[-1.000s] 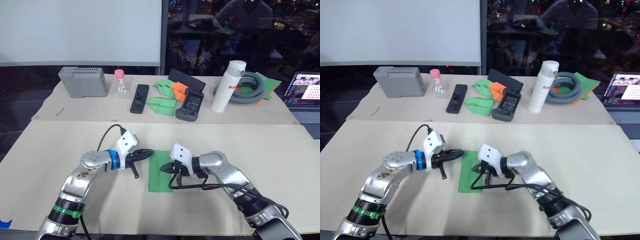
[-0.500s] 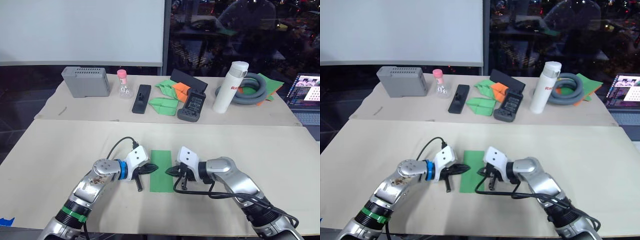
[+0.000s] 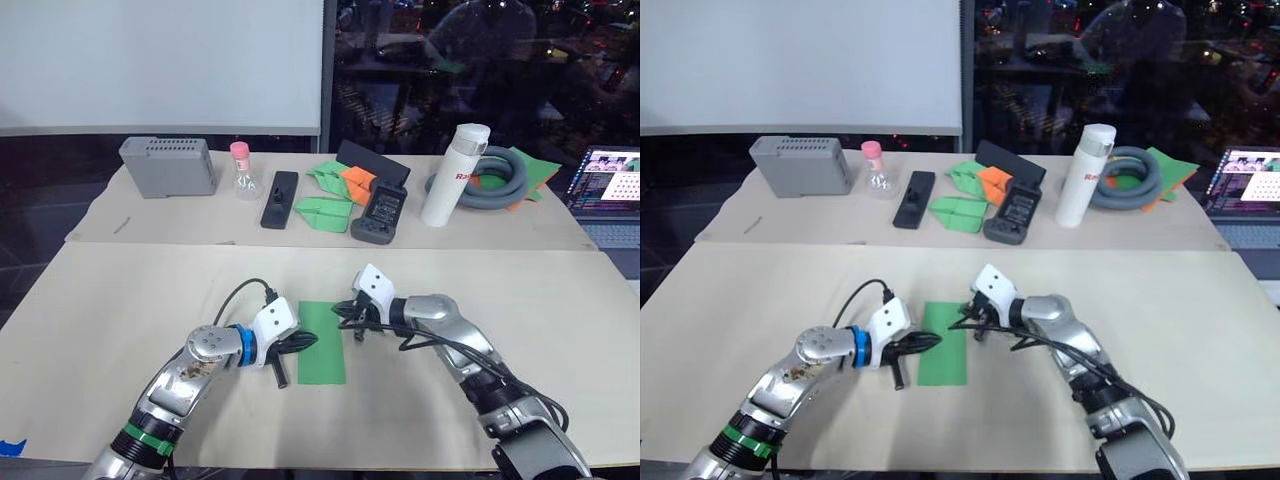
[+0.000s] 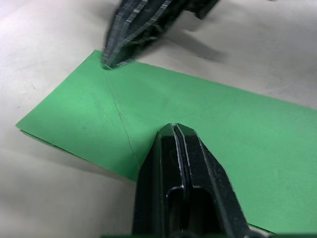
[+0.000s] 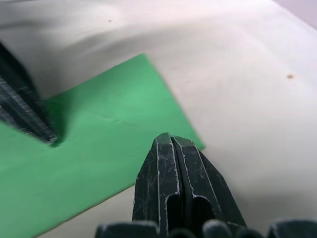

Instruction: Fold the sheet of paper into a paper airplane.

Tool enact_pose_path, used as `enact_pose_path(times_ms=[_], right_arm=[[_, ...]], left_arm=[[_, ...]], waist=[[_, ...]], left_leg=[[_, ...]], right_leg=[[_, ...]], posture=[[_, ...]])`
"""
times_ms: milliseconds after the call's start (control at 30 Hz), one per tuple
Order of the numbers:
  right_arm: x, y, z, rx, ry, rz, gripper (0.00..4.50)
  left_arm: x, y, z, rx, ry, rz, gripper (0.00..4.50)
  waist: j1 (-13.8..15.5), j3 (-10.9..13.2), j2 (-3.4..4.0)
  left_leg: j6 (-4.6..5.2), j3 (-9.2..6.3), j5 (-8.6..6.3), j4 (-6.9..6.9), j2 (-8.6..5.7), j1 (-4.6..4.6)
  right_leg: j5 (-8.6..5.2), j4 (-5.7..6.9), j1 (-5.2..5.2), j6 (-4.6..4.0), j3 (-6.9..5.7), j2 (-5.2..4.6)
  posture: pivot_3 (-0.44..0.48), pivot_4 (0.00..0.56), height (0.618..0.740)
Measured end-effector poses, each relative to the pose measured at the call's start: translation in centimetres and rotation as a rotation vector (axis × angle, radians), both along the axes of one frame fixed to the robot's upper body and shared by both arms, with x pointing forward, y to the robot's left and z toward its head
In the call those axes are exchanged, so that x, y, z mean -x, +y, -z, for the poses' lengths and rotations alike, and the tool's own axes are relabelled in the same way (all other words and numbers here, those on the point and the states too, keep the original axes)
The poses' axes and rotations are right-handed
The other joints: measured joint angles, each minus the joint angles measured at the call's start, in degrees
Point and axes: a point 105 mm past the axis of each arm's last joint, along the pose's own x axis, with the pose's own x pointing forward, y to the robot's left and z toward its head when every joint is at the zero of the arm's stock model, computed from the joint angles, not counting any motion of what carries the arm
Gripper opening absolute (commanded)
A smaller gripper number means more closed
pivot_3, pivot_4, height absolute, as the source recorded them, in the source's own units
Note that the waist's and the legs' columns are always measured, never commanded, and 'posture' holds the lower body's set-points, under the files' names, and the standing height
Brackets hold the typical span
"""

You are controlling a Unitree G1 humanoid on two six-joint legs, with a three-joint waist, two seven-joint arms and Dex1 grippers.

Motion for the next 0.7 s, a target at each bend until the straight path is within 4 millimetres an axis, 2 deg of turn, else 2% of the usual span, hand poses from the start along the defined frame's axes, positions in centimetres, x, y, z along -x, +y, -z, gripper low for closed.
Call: enact_pose_path(times_ms=[133,267,700], right_arm=[[-0.4,0.0,0.0,0.013,-0.01,-0.017,0.06],[0.1,-0.2,0.1,0.015,-0.012,-0.042,0.06],[4.7,-0.8,1.0,0.008,0.047,-0.182,0.06]], left_arm=[[-0.1,-0.1,0.0,-0.005,-0.015,-0.002,0.0],[-0.2,-0.3,0.0,0.006,-0.019,-0.003,0.0],[-0.7,-0.9,0.0,0.018,-0.017,0.009,0.0]], waist=[[0.0,0.0,0.01],[0.1,0.0,0.01],[0.1,0.0,0.02]], left_leg=[[0.0,-0.02,0.0,-0.02,0.0,0.04],[0.0,-0.04,0.0,-0.04,0.0,0.04],[0.02,-0.06,-0.02,-0.09,0.03,0.03]], right_leg=[[0.0,-0.02,0.06,0.0,-0.02,-0.17],[0.0,-0.05,0.07,0.0,-0.04,-0.24],[0.0,-0.25,0.15,0.0,-0.05,-0.25]], posture=[[0.0,0.15,0.74],[0.0,0.15,0.74],[0.0,0.15,0.74]])
